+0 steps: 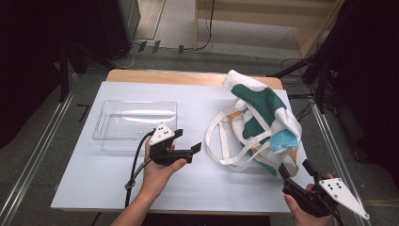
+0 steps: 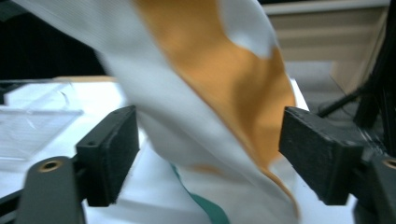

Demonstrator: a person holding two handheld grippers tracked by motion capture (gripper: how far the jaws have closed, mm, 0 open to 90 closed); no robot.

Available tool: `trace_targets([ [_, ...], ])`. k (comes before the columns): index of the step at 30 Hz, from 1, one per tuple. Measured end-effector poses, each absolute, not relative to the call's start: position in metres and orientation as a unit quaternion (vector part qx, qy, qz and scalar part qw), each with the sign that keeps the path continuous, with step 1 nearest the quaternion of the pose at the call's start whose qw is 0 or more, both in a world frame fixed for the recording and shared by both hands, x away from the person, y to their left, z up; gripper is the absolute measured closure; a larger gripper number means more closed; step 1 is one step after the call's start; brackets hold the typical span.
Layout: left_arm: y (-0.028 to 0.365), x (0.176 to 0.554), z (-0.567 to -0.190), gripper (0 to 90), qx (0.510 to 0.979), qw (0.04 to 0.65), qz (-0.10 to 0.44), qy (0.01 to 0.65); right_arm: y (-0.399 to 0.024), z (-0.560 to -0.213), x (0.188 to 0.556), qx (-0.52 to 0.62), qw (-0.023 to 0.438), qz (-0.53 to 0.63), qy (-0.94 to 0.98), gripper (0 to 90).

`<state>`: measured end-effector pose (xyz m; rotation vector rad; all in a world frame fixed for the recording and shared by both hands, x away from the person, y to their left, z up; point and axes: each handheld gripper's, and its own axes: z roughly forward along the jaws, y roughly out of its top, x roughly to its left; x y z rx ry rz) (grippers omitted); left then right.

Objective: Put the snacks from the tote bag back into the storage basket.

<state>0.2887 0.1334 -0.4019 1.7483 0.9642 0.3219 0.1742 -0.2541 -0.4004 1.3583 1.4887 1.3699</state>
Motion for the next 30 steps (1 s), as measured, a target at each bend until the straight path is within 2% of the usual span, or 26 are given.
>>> trace_targets([
  [5,0.134,0.288,-0.401,15.3,0.731,0.533,0.137,0.404,-0.233,-0.384,0.187,0.523,0.342,0.525,0.578,14.2],
  [9,0.136,0.288,-0.401,15.4,0.730,0.532,0.139,0.405,-0.225,-0.382,0.197,0.542,0.352,0.505,0.571,18.9],
  [10,0.137,0.288,-0.401,15.4,0.730,0.531,0.139,0.406,-0.218,-0.383,0.205,0.553,0.365,0.486,0.570,29.5],
  [12,0.139,0.288,-0.400,15.5,0.727,0.531,0.142,0.411,-0.214,-0.384,0.212,0.565,0.375,0.466,0.568,36.5],
  [13,0.140,0.288,-0.400,15.6,0.726,0.531,0.144,0.411,-0.213,-0.384,0.215,0.573,0.388,0.452,0.563,44.7],
  [15,0.141,0.288,-0.399,15.7,0.727,0.530,0.145,0.412,-0.213,-0.385,0.218,0.578,0.404,0.439,0.556,48.0],
  [16,0.142,0.288,-0.399,15.7,0.727,0.529,0.145,0.413,-0.213,-0.386,0.221,0.583,0.413,0.432,0.550,52.5],
  [19,0.143,0.288,-0.400,16.0,0.726,0.527,0.146,0.417,-0.221,-0.394,0.228,0.597,0.424,0.420,0.537,76.6],
  [20,0.143,0.288,-0.400,16.0,0.726,0.527,0.146,0.417,-0.221,-0.394,0.228,0.597,0.424,0.420,0.537,76.6],
  [22,0.145,0.288,-0.401,16.0,0.727,0.525,0.146,0.418,-0.228,-0.398,0.227,0.590,0.410,0.432,0.546,82.6],
  [24,0.146,0.289,-0.401,16.1,0.727,0.524,0.145,0.419,-0.233,-0.401,0.224,0.582,0.397,0.444,0.554,81.2],
  [26,0.147,0.289,-0.401,16.0,0.724,0.527,0.145,0.421,-0.239,-0.401,0.218,0.557,0.361,0.481,0.572,57.1],
  [28,0.148,0.289,-0.400,16.1,0.724,0.526,0.146,0.422,-0.239,-0.398,0.211,0.541,0.354,0.497,0.579,37.0],
  [29,0.150,0.290,-0.400,16.0,0.722,0.527,0.147,0.423,-0.240,-0.396,0.206,0.532,0.356,0.505,0.579,32.0],
  [30,0.150,0.290,-0.400,16.0,0.722,0.527,0.147,0.423,-0.240,-0.396,0.206,0.532,0.356,0.505,0.579,32.0],
])
